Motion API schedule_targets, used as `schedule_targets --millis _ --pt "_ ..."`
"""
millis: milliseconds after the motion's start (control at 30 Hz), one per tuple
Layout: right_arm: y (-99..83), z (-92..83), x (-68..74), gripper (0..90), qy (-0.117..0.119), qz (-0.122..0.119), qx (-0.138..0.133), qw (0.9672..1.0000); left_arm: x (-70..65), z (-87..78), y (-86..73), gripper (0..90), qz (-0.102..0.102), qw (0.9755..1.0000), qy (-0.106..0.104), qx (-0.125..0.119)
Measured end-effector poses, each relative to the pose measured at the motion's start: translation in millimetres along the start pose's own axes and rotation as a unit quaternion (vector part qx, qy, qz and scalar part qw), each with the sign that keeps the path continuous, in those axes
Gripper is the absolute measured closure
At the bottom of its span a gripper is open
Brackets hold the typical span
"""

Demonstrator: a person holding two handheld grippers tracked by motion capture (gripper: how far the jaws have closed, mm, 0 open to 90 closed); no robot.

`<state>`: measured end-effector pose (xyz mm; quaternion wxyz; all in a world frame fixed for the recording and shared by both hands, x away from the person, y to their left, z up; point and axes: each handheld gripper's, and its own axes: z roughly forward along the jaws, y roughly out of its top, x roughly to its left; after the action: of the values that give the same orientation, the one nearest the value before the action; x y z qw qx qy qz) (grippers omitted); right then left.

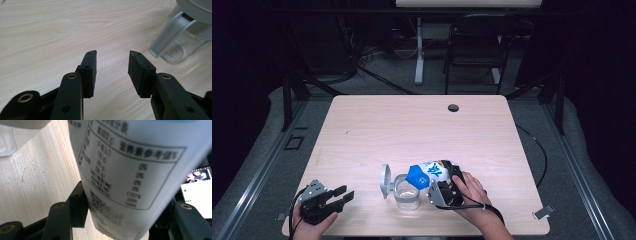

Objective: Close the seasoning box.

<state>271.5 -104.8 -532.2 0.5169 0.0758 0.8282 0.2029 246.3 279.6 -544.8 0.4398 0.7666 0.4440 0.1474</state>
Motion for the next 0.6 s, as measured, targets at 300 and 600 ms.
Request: schedule_targets --millis 300,600 --pt "-0.3 1.1 0.4 42.3 -0.002 -0.02 0.003 0.9998 0.0 0.0 0.1 59.3 0.0 1.0 0.0 0.001" --pt "0.1 1.0 0.9 42.4 -0.011 -0.039 0.007 0.9992 0.0 -0.4 0.1 59.2 -0.001 1.0 -0.001 -0.002"
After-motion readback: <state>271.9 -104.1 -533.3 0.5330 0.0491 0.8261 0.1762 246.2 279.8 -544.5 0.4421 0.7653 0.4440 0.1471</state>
